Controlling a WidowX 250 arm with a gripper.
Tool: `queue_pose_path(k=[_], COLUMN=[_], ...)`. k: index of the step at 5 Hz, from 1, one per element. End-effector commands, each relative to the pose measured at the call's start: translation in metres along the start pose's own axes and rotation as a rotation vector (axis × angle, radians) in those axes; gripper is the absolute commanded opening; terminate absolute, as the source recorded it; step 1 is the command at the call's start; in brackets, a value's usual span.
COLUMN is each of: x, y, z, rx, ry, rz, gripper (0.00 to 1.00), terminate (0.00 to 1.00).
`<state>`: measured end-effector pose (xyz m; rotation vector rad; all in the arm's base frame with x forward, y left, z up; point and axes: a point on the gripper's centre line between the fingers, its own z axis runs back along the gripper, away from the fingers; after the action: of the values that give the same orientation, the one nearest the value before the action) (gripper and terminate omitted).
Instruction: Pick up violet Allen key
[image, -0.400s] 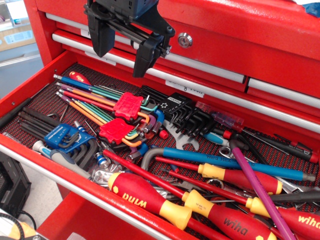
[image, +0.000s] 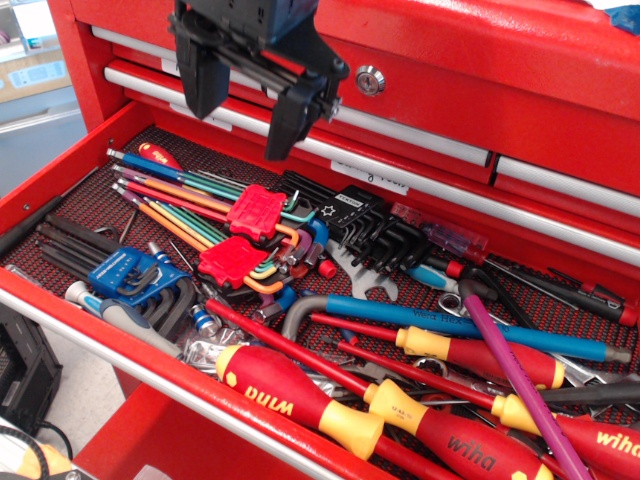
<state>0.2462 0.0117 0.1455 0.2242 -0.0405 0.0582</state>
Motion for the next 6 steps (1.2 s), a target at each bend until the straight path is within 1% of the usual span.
queue_pose_path(k=[1, 2, 3, 4, 6], x=[0.006, 0.002, -0.004, -0.003, 0.007], y=[-0.075, -0.124, -0.163, -0.182, -0.193], z=[0.018, 0.012, -0.009, -0.031, -0.061], rx=[-0.038, -0.088, -0.106, -0.135, -0.179], ry=[0.058, 0.052, 0.000, -0.004, 0.009], rz=[0.283, 0.410, 0.470, 0.503, 0.495], gripper=[1.00, 1.00, 1.00, 1.00, 1.00], terminate=[0.00, 0.00, 0.00, 0.00, 0.00])
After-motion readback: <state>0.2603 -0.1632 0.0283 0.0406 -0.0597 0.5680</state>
